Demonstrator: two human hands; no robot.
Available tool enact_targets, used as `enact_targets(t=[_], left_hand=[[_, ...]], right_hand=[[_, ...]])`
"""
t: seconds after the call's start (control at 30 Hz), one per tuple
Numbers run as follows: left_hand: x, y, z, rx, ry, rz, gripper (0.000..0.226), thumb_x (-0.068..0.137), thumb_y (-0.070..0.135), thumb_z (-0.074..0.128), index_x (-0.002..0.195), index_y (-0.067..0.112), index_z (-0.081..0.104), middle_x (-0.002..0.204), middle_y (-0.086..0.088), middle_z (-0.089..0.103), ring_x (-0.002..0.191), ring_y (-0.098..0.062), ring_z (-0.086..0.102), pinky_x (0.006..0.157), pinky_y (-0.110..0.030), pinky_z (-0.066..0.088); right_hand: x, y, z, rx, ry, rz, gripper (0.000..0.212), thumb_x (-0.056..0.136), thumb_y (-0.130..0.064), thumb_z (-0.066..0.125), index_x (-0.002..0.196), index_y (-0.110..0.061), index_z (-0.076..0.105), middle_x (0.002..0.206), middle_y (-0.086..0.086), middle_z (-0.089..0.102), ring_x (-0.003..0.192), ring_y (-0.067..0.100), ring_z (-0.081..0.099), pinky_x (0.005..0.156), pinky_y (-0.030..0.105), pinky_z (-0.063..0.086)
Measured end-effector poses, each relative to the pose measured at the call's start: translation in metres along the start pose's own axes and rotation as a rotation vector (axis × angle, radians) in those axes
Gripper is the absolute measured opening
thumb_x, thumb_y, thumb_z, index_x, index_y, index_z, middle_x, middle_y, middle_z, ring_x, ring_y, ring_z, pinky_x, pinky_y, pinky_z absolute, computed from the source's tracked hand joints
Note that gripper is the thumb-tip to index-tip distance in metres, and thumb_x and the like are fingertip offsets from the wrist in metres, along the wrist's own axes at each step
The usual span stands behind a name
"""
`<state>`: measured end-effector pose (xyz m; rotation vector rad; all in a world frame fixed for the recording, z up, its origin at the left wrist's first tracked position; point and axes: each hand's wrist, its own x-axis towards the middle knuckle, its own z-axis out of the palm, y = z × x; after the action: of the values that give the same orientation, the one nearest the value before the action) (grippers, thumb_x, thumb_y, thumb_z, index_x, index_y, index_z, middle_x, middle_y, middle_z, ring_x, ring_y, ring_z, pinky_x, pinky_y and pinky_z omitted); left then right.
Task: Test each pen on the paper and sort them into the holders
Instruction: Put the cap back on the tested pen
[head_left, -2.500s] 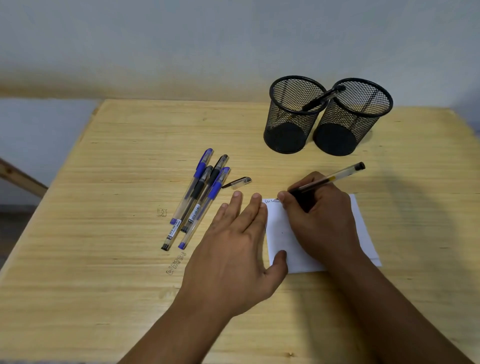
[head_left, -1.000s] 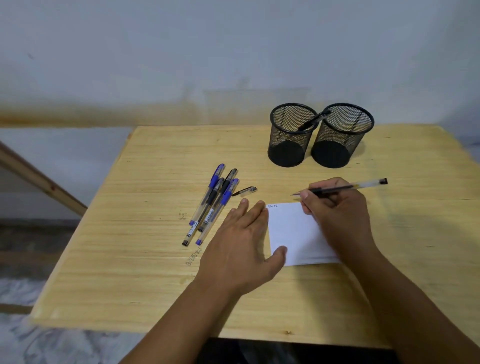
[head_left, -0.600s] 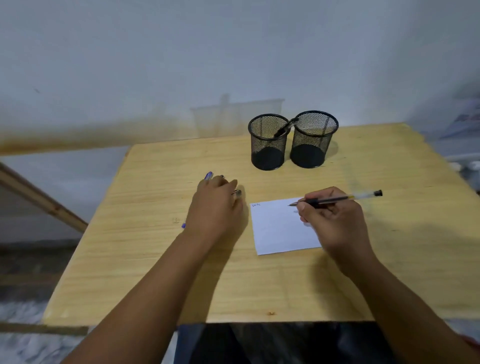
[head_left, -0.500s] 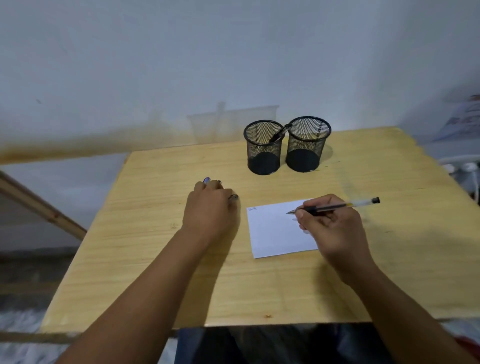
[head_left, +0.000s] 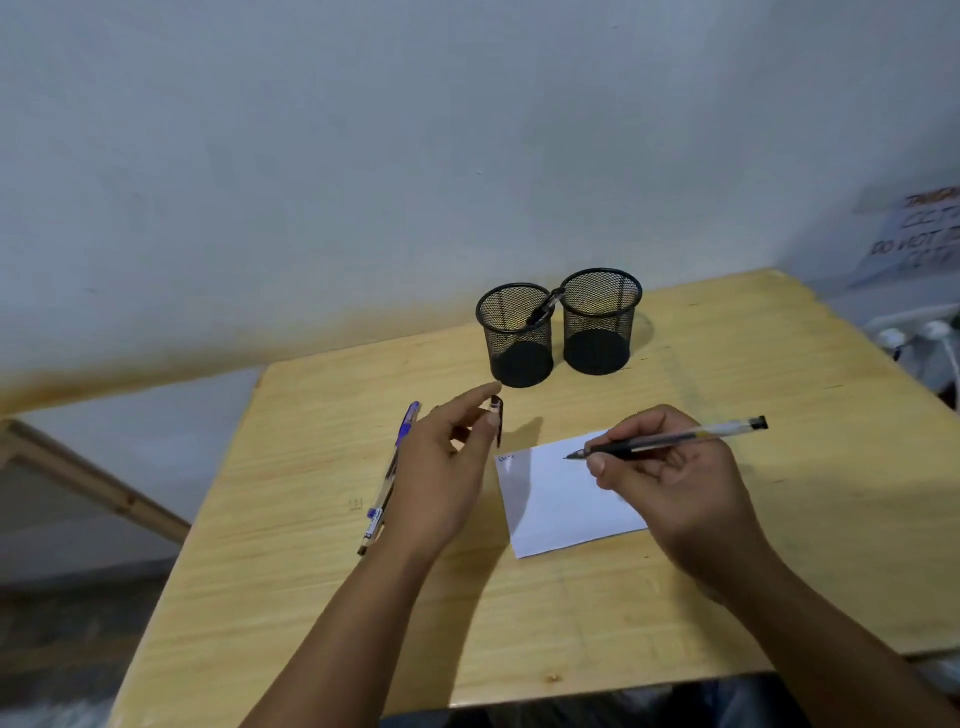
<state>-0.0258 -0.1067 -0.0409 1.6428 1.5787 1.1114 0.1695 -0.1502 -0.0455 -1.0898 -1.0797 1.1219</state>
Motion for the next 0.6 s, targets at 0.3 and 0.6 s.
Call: enact_targets(t=[0.3, 0.6], left_hand=[[-0.02, 0.032, 0.006, -0.521, 0.036, -0.272, 0.021, 0.087, 0.029, 0.07, 0.109, 0.029, 0.07, 0.083, 0.009, 0.075, 0.066, -0.002, 0.058, 0.072, -0.026, 0.045], [-0.029, 0.03, 0.011, -0.632, 0.047, -0.392, 0.02, 0.084, 0.029, 0.073, 0.104, 0.026, 0.071, 0.084, 0.004, 0.076, 0.065, -0.008, 0.054, 0.076, -0.031, 0.043]], right_hand=[[0.0, -0.019, 0.008, 0.064, 0.02, -0.041, 0.013, 0.08, 0.008, 0.07, 0.089, 0.0, 0.066, 0.084, 0.012, 0.075, 0.082, 0.022, 0.074, 0.074, 0.024, 0.057], [-0.003, -0.02, 0.015, -0.037, 0.012, -0.116, 0.017, 0.076, 0.008, 0.075, 0.086, -0.004, 0.07, 0.083, 0.003, 0.077, 0.081, 0.015, 0.075, 0.072, 0.018, 0.057]])
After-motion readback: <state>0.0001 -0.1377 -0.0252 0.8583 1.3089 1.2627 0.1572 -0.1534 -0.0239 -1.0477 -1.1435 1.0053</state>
